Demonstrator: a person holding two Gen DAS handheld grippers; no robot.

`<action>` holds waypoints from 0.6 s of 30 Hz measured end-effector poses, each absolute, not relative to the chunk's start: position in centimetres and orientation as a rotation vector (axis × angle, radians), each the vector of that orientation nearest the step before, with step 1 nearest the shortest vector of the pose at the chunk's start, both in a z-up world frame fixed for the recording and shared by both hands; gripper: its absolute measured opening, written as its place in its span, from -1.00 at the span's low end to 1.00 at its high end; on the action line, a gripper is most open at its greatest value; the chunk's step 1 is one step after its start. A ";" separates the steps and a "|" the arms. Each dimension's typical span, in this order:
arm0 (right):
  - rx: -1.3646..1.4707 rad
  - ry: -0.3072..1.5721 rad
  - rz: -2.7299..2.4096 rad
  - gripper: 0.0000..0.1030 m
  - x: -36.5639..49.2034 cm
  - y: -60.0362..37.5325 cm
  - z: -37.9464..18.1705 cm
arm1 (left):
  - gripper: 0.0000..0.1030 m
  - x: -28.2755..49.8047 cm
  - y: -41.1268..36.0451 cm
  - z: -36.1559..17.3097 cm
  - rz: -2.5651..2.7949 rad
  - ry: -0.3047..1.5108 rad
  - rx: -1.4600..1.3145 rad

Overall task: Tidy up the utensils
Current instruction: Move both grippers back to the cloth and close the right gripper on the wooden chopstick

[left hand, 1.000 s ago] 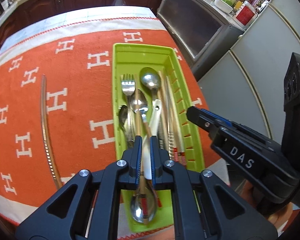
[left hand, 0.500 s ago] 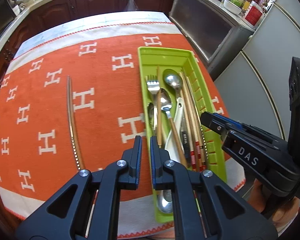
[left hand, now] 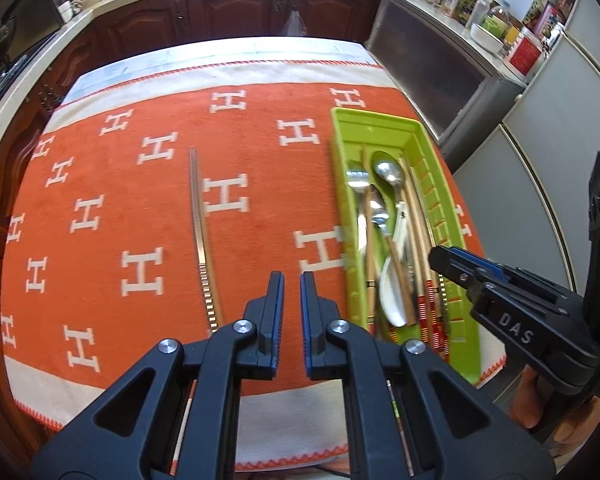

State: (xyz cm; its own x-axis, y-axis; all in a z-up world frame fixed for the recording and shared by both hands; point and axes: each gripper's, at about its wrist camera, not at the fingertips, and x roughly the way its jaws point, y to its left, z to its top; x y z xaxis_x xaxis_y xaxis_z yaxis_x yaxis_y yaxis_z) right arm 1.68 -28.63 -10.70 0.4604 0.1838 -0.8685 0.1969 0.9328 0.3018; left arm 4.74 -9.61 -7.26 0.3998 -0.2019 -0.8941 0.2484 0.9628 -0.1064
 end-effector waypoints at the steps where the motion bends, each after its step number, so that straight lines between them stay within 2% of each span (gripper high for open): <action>1: 0.381 1.099 -0.003 -0.64 1.7 -28.3 -10.5 | -0.90 4.8 -9.0 -7.2 -0.275 1.121 0.041; 18: 0.235 1.111 0.121 -0.64 4.5 -19.4 -7.7 | -0.90 5.8 2.3 -9.4 -0.105 1.146 -0.072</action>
State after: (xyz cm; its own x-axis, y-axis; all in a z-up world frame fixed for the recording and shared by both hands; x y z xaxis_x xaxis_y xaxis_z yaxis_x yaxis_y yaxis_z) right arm 4.52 -19.43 -7.74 0.4403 0.2136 -0.8721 0.0204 0.9687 0.2475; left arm 5.78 2.32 -9.42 0.4081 -0.1204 -0.9050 0.0465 0.9927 -0.1111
